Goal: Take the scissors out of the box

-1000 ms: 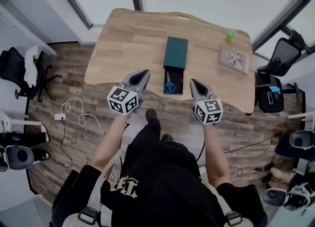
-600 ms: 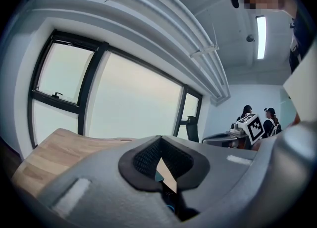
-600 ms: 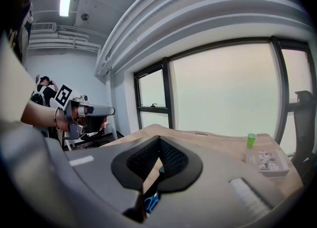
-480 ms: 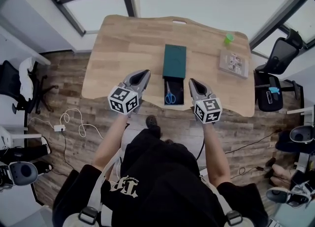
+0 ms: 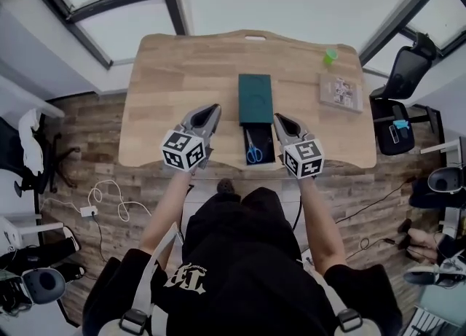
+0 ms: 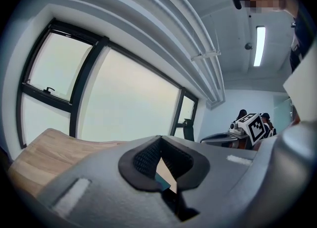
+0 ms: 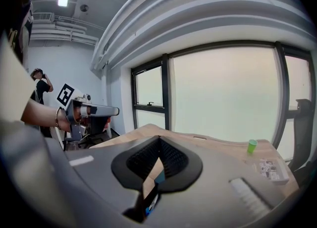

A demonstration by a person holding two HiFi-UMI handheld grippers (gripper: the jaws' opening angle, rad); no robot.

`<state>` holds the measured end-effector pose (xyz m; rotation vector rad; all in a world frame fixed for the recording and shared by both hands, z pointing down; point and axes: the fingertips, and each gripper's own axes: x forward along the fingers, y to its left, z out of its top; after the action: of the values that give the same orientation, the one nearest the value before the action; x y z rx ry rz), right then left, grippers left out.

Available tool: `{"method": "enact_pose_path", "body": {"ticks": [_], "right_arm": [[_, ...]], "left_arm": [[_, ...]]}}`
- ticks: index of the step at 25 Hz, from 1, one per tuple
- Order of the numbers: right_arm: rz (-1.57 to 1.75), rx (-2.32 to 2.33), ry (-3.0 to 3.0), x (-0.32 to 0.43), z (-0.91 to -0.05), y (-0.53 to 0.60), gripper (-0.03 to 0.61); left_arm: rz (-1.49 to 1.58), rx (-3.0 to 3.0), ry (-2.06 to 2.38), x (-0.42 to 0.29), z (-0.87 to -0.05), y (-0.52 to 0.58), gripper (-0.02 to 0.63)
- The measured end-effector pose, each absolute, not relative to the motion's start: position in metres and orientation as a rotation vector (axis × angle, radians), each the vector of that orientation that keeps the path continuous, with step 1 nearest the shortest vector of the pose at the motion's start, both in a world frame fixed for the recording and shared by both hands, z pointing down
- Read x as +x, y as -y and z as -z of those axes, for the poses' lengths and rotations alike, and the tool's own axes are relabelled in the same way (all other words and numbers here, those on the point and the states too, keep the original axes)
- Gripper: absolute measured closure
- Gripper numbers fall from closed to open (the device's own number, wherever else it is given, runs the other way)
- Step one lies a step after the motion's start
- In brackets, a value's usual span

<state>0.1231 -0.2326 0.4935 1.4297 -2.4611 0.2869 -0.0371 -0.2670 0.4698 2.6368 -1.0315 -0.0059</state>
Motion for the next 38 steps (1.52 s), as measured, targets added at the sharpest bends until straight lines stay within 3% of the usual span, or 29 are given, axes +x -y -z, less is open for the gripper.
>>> {"method": "enact_pose_path", "body": {"ticks": [17,38], "right_arm": [[-0.353,1.475,2.409,0.123,-0.525,0.248,0.574],[-0.645,1.266,2.187,0.119,-0.675,0.217,0.555]], "left_arm": [[-0.053,2.660,0.917,-0.027,-0.500,0.278,0.614],[-0.151,2.554,0.873,-0.021,-0.576,0.270,0.614]]}}
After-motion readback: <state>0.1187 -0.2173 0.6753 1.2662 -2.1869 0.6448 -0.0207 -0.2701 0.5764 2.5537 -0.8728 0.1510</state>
